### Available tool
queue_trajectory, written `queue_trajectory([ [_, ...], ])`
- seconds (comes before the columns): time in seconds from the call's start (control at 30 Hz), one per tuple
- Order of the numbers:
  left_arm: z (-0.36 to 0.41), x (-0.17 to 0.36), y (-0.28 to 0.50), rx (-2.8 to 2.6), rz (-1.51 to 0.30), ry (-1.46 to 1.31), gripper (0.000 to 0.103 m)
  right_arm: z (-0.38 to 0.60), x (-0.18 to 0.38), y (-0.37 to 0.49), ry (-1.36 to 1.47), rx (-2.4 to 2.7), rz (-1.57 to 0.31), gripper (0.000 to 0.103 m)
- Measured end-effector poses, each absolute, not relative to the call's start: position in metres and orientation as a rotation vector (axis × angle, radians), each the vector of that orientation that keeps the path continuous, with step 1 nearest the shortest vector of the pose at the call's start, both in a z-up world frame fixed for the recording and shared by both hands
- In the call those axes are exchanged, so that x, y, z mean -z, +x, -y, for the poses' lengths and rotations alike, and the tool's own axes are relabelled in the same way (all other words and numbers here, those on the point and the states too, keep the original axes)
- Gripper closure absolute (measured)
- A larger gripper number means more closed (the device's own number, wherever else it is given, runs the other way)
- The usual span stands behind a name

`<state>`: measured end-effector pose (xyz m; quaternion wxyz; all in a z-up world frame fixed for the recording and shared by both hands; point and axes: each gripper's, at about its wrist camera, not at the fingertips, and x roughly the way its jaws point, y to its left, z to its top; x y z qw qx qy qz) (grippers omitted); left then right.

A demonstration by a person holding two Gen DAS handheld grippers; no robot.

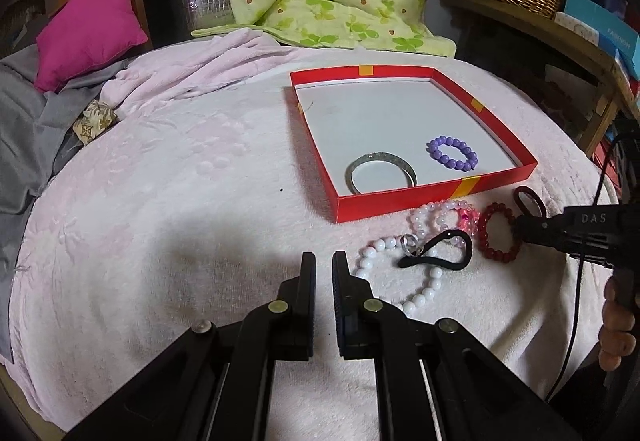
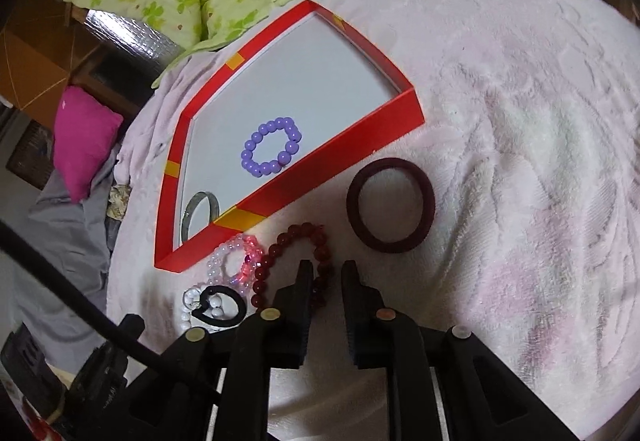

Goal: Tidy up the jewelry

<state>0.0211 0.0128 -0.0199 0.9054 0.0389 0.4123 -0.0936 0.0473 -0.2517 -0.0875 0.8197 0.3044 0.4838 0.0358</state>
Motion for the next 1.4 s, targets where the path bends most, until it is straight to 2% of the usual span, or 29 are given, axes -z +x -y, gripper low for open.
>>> queue_trajectory([
  [0.13,-0.023,0.021,0.020,0.206,-0.859,0.051,0.094,0.241,0.084,0.050,0.604,-0.071,-1.014,0.073],
  [0.2,-0.027,0.020,0.018,0.223,-0.855,0.022,0.094,0.234,0.083,0.051,0.564,-0.047,-0.998,0.073],
  [0.27,-0.026,0.020,0.018,0.248,-0.858,0.009,0.086,0.229,0.081,0.053,0.514,-0.029,-0.984,0.074],
  [0.3,-0.025,0.020,0.018,0.258,-0.861,0.009,0.074,0.224,0.080,0.053,0.459,-0.012,-0.979,0.079],
  [0.33,-0.021,0.021,0.018,0.266,-0.864,0.012,0.059,0.217,0.078,0.053,0.383,0.022,-0.974,0.092],
  [0.4,-0.013,0.023,0.017,0.279,-0.862,0.020,0.050,0.212,0.077,0.052,0.320,0.040,-0.963,0.093],
  [0.67,0.014,0.033,0.035,0.333,-0.892,0.011,0.050,0.221,0.072,0.045,0.320,0.047,-0.947,0.093],
  [0.77,0.021,0.037,0.042,0.340,-0.901,0.002,0.056,0.228,0.072,0.041,0.335,0.038,-0.948,0.093],
  [0.83,0.027,0.040,0.045,0.358,-0.910,0.000,0.067,0.234,0.072,0.037,0.346,0.035,-0.950,0.093],
  [1.03,0.033,0.050,0.051,0.373,-0.941,-0.014,0.091,0.244,0.072,0.032,0.383,0.014,-0.960,0.093],
  [1.23,0.032,0.047,0.047,0.391,-0.930,-0.026,0.097,0.241,0.065,0.031,0.388,-0.006,-0.934,0.093],
  [1.4,0.024,0.034,0.040,0.411,-0.894,-0.050,0.098,0.246,0.054,0.027,0.417,-0.028,-0.871,0.093],
])
